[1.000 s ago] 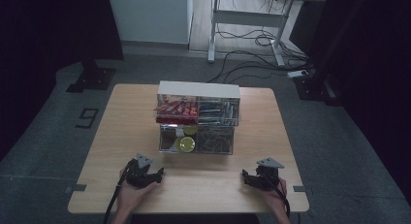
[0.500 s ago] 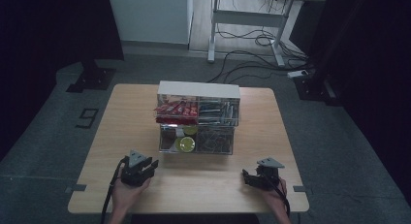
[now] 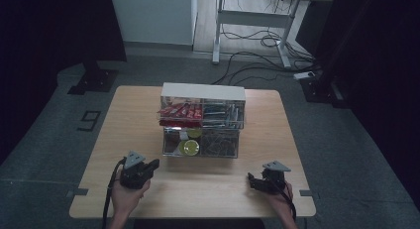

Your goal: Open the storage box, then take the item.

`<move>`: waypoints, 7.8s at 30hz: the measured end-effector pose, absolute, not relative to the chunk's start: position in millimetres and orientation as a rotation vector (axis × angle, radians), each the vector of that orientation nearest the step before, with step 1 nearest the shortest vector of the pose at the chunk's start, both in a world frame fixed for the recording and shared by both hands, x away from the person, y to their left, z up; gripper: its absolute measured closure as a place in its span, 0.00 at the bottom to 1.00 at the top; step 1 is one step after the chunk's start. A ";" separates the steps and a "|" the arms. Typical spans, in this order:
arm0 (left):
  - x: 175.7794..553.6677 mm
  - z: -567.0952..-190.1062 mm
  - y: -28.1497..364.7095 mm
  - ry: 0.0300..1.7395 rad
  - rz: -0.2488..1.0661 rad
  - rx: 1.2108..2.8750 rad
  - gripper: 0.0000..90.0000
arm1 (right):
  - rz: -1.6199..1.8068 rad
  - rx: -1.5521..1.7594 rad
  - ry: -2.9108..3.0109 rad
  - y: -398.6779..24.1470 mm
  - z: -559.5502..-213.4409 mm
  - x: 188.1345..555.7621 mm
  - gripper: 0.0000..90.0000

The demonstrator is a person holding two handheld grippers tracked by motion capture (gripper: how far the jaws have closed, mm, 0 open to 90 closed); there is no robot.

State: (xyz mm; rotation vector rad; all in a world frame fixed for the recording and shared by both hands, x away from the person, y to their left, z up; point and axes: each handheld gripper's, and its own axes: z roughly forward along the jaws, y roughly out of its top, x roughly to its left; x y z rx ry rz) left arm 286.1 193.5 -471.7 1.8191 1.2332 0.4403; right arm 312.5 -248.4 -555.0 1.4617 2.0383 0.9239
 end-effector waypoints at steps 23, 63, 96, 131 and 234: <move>301.6 -399.1 170.5 1.116 0.391 1.794 1.00 | 0.929 1.454 2.041 -250.2 -554.9 316.3 0.21; 337.0 -356.0 142.6 1.044 0.371 1.813 1.00 | 0.931 1.455 2.035 -254.0 -554.7 315.4 0.24; 350.9 -334.9 141.3 1.045 0.419 1.753 1.00 | 0.925 1.461 2.023 -255.9 -554.8 315.9 0.25; 365.8 -323.3 138.1 1.027 0.433 1.735 1.00 | 1.044 1.418 1.964 -253.7 -531.9 312.0 0.40; 377.7 -314.9 139.7 1.026 0.401 1.748 1.00 | 1.314 1.079 1.992 -159.7 -371.7 378.4 0.60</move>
